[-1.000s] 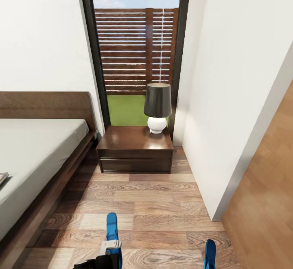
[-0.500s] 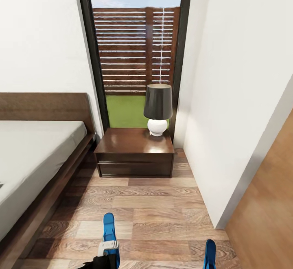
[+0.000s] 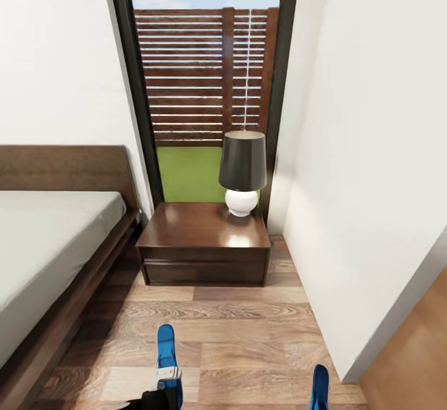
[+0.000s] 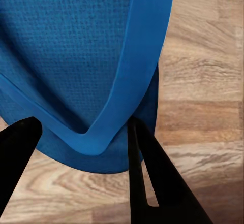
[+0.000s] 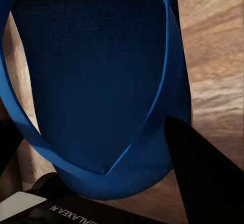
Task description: In the bedroom, move the book from the bed onto either nightstand, and place the two sandals side by side next to the bed.
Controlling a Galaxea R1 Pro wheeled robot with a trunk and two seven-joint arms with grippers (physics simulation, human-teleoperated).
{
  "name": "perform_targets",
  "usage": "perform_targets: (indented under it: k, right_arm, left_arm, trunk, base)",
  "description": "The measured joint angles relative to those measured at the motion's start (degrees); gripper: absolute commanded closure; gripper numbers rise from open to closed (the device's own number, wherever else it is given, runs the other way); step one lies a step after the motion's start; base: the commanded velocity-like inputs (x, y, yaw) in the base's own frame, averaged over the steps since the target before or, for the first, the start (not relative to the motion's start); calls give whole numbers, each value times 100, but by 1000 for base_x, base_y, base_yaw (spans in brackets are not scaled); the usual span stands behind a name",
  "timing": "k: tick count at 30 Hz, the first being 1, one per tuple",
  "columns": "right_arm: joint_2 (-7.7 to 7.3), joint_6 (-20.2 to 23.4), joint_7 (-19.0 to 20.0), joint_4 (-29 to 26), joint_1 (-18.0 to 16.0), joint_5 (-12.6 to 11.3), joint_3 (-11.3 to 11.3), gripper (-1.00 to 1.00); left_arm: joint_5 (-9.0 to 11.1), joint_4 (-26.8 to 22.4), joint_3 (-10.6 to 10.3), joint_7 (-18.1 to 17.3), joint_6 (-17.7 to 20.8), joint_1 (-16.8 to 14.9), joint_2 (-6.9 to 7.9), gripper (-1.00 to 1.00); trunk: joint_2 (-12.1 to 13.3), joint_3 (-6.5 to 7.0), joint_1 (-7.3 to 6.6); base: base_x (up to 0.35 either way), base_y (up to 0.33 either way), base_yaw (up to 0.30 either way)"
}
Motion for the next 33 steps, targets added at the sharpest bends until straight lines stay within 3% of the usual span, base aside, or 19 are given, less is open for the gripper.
perform_targets:
  k: [16,21,33]
  right_arm:
    - [0,0,1,0,5,1,1,100]
    - [1,0,0,1,0,-2,-5,100]
    - [1,0,0,2,0,-1,-4,100]
  left_arm:
    - [-1,4,0,2,-66,0,0,100]
    - [6,6,0,3,-67,1,1,100]
    - [8,6,-5,4,-67,1,1,100]
  trunk:
    - [0,0,0]
    - [0,-1,3]
    - [0,-1,3]
  base:
    - [317,-22,0]
    - [73,-22,110]
    - [4,-1,280]
